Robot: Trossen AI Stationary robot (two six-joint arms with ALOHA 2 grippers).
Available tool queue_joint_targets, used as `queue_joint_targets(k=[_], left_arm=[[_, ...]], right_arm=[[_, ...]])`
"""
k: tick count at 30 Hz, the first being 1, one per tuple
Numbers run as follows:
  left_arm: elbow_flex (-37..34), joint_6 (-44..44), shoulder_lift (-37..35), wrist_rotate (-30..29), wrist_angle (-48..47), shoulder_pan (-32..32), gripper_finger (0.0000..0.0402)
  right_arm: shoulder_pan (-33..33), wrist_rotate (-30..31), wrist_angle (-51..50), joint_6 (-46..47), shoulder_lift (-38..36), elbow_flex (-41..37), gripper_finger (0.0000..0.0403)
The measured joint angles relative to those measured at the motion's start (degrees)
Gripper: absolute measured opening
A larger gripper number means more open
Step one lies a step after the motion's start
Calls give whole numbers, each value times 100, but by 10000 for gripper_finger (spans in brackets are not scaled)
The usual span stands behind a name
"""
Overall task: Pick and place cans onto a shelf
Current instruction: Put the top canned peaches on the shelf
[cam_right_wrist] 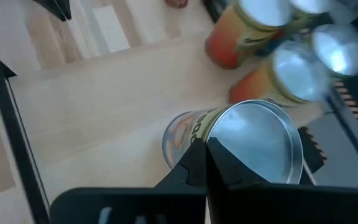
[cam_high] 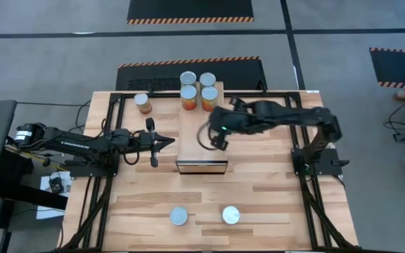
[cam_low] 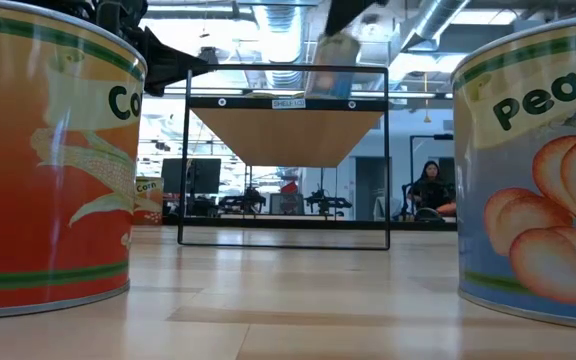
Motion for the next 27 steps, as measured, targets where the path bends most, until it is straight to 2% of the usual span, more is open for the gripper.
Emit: queue_joint_targets(k=[3, 10, 18, 27], left_arm=[[0, 0, 0, 0, -96, 0, 2], [0, 0, 0, 0, -189, 0, 2], [0, 1, 0, 2, -184, 0, 2], [0, -50, 0, 2, -177, 0, 2]], right_arm=[[-210, -248, -35, -182, 321, 176, 8], [-474, -238, -84, -363, 682, 254, 8], [-559, -233, 58, -427, 695, 253, 10], [-580, -234, 96, -484, 695, 253, 32]])
